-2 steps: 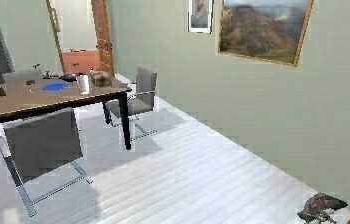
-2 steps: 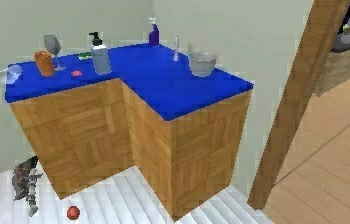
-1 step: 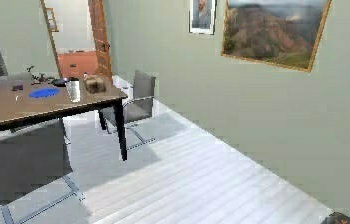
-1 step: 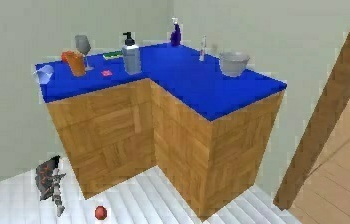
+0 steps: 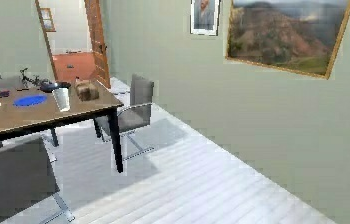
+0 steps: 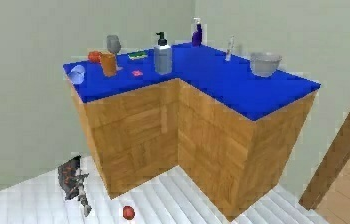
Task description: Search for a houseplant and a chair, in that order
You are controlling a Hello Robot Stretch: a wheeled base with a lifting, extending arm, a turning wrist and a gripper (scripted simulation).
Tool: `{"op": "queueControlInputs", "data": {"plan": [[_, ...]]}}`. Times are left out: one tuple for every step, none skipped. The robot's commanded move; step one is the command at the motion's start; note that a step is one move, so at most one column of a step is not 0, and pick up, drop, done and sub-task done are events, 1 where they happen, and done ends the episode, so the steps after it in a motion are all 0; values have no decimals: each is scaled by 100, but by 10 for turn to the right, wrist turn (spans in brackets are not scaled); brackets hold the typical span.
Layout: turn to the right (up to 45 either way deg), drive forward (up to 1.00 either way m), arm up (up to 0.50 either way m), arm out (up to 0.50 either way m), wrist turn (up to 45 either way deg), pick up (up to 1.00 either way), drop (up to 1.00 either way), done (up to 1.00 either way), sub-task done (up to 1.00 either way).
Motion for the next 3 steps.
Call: {"op": "queueControlInputs", "data": {"plan": [[450, 0, 0, 0, 0, 0, 0, 0, 0], [450, 0, 0, 0, 0, 0, 0, 0, 0], [90, 0, 0, 0, 0, 0, 0, 0, 0]]}}
